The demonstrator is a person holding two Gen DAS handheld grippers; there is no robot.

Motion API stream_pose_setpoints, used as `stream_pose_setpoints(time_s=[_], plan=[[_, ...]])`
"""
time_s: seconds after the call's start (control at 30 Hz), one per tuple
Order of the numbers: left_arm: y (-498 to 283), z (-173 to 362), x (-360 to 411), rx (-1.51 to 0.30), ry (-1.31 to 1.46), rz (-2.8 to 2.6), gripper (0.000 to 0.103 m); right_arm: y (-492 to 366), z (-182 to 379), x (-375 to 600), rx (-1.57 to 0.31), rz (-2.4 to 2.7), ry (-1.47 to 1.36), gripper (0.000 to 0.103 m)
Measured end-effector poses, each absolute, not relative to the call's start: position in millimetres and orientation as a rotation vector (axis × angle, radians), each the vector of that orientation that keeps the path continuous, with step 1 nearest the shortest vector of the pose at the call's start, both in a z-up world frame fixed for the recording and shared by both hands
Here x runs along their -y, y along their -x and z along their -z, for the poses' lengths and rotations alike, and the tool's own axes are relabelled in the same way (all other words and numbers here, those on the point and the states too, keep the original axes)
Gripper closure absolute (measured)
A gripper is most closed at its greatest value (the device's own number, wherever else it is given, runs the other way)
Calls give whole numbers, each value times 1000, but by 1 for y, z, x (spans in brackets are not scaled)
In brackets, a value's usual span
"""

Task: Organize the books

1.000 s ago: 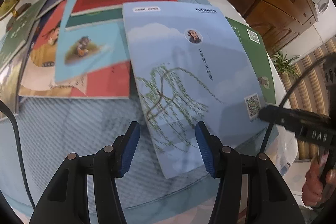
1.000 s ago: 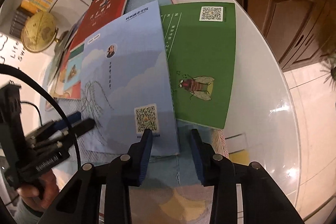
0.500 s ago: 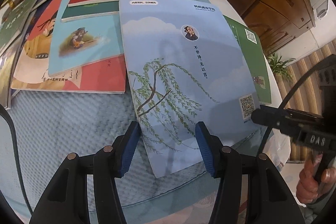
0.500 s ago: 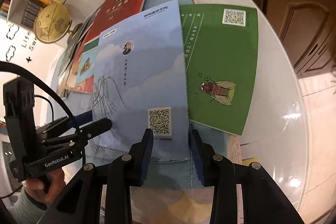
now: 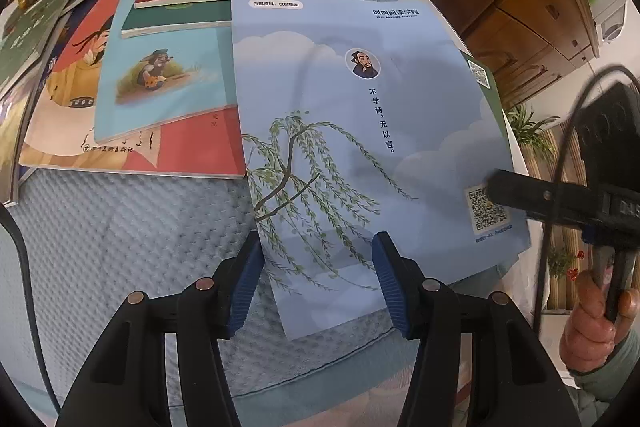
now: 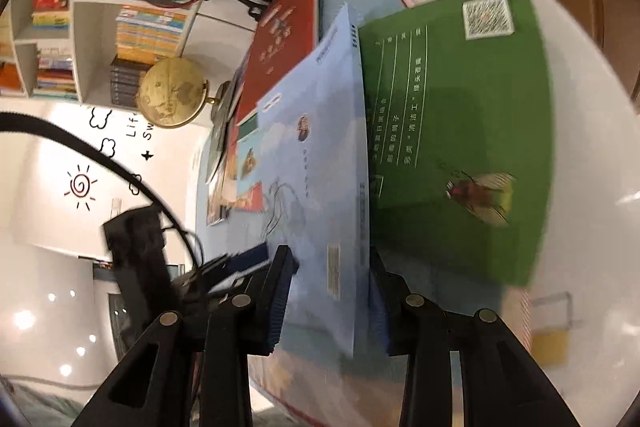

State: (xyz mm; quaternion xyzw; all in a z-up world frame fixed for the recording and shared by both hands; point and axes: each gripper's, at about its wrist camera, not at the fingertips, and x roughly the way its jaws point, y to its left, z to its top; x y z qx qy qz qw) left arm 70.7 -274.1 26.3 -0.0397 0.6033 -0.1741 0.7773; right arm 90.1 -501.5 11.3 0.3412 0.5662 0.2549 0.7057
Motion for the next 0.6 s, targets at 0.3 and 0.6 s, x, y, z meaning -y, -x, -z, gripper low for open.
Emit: stream_pose_setpoints(time_s=[0.3,0.6], plan=[[-54,-62,230,-1219,160,270,51,-81,-77,462,-1161,-565,-397,88],[-28,-104,132,-1097,275,148,51,-62,-140,370,-1086,-528,-9,86]])
